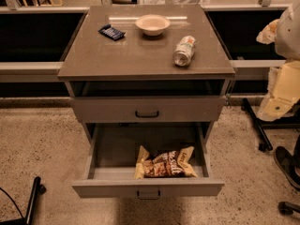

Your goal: Pick brown chip bag from middle drawer and place on counter

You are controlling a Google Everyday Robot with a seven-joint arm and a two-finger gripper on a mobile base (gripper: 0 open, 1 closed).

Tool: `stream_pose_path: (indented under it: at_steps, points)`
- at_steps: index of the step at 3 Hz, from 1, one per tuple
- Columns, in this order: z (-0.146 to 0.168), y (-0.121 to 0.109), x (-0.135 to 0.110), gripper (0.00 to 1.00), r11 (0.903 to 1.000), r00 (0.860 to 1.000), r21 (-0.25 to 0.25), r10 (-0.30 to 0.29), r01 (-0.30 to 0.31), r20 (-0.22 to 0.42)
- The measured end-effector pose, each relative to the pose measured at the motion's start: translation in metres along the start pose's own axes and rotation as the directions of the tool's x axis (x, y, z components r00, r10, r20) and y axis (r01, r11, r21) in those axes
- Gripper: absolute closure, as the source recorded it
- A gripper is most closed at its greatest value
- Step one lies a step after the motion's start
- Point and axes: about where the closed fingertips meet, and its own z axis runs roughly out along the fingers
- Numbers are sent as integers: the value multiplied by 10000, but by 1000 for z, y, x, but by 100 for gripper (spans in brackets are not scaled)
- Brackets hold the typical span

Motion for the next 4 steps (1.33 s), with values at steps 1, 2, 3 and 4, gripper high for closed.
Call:
stream_pose_path:
  at_steps: [1, 2, 3, 4]
  points:
    - [0, 0, 0, 0, 10000, 10000, 0, 0, 0, 0]
    - [37, -1, -10, 0, 9975, 9989, -698, -94, 126, 463]
    - [113, 18, -31, 0, 9848, 9904, -1675, -224, 454, 1364]
    - [222, 66, -38, 0, 9659, 9743, -2475, -200, 768, 2243]
